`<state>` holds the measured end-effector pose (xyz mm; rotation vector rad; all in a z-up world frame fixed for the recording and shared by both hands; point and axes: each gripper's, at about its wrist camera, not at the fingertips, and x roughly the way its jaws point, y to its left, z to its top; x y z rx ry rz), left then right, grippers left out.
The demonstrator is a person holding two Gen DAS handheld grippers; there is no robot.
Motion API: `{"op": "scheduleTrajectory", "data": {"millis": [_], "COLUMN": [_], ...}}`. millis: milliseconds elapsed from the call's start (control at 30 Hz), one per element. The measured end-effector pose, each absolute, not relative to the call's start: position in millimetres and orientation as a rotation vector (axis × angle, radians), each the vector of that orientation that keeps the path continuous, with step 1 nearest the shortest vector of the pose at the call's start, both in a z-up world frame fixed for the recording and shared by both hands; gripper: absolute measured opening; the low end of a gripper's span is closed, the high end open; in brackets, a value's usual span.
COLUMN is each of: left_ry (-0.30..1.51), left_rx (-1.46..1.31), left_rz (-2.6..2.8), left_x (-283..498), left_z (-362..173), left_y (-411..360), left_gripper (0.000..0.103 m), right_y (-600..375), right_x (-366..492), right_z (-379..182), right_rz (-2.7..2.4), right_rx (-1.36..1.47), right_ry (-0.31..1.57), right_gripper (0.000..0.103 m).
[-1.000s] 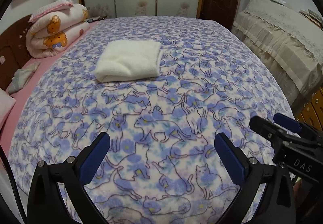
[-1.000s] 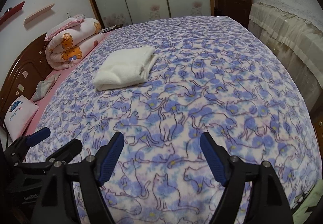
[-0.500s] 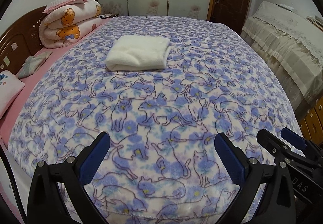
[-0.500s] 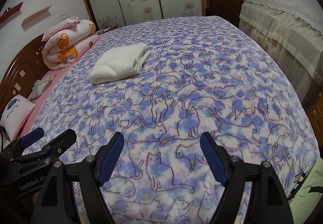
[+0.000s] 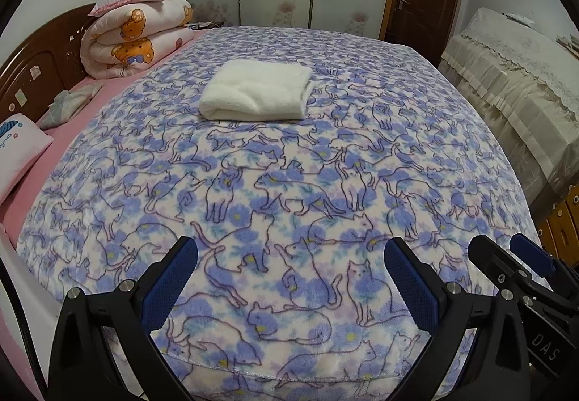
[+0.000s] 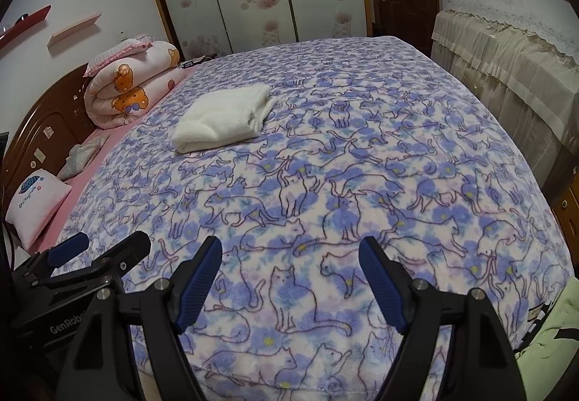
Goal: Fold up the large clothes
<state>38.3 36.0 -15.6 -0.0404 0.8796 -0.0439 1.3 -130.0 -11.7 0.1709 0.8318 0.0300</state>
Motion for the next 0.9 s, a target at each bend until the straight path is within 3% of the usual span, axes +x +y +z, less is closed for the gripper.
{"op": "scheduleTrajectory", "data": {"millis": [900], "left_ry": [0.871], "left_rx": [-0.007], "left_rz": [-0.024], "left_x": [33.0], "left_z": [-14.3], "left_y": [30.5], "left_gripper": [0.102], "right_y": [-132.1], "right_x": [-3.2], "right_z": [-12.8], "right_rz": [0.039], "right_rx": [0.201], "right_ry": [0.842], "right_gripper": [0.078]}}
